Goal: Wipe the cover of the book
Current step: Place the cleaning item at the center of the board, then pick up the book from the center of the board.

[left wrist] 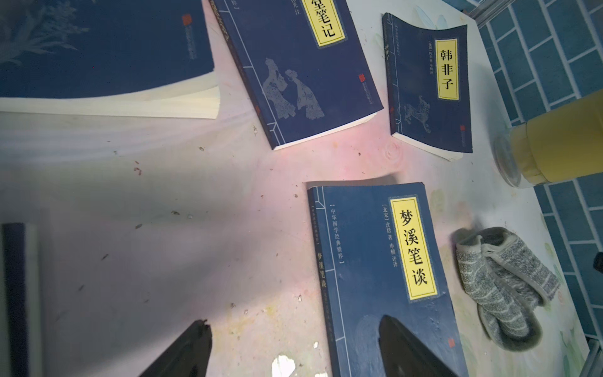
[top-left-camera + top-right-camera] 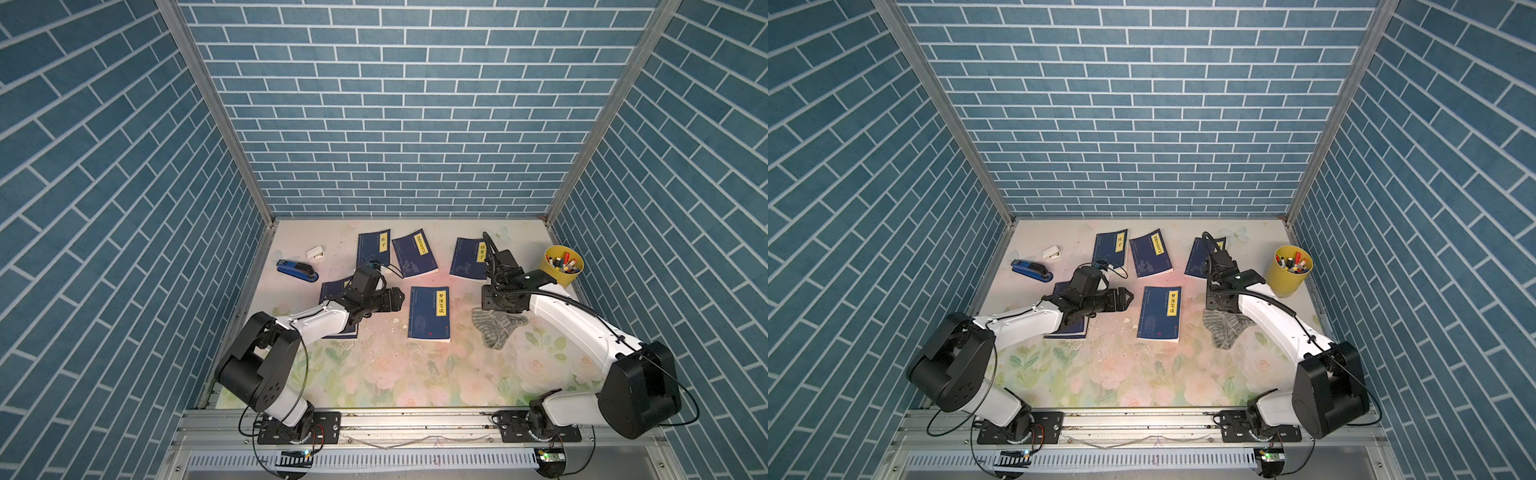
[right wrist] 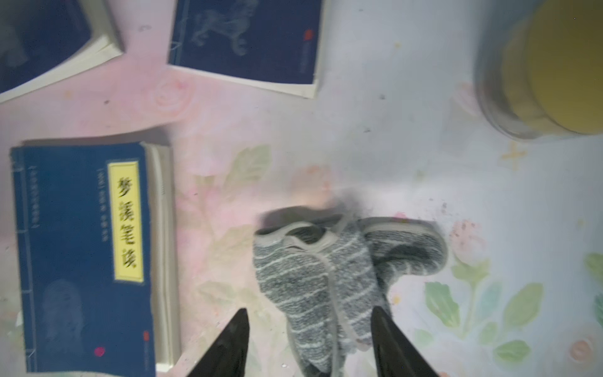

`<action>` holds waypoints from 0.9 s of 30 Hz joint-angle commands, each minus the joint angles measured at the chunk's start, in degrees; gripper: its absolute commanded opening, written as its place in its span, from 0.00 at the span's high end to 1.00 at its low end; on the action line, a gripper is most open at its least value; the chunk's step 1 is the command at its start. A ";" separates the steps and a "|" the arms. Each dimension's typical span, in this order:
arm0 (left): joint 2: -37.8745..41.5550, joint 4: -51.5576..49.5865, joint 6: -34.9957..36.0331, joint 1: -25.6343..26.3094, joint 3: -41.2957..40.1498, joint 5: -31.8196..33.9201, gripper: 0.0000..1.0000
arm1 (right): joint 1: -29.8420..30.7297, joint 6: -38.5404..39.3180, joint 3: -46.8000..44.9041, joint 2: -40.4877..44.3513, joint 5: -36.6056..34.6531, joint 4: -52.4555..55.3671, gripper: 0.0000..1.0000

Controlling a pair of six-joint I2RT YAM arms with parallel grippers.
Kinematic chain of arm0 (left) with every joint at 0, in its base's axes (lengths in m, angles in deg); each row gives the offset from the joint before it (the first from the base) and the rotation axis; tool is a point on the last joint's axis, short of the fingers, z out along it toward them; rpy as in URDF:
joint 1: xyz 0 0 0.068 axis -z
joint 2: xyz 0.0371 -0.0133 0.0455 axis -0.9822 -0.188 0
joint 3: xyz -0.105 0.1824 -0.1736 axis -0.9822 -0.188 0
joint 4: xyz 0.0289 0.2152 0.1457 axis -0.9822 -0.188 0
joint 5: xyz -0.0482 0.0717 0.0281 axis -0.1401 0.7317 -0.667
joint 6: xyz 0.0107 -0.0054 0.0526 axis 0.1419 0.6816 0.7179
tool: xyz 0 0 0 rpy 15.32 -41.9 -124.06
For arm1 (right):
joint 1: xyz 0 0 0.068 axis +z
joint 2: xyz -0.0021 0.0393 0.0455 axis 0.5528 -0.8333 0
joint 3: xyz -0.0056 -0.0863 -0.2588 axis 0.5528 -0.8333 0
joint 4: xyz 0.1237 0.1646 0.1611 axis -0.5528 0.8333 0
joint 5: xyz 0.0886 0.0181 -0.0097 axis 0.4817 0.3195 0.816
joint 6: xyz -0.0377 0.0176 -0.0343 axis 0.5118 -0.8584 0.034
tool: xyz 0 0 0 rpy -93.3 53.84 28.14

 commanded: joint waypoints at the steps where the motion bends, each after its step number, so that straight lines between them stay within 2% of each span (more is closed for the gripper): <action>1: -2.29 1.58 -1.17 1.93 1.92 0.65 0.15 | 3.40 -2.94 -1.40 -3.57 6.34 -6.05 0.45; 9: -6.53 3.89 -5.18 5.43 1.97 1.37 0.19 | 8.91 -8.65 -4.00 -10.22 10.37 -18.41 0.57; 14: -6.49 5.80 -6.71 5.94 -0.44 0.97 0.21 | 9.52 -9.70 -4.13 -14.11 10.94 -19.81 0.61; 21: -8.02 8.99 -7.52 6.28 -2.47 -4.81 0.25 | 10.02 -11.74 -6.70 -17.22 12.13 -20.84 0.72; 27: -10.07 10.23 -7.45 6.40 -2.56 -7.05 0.28 | 10.25 -13.20 -9.07 -18.21 12.66 -21.78 0.82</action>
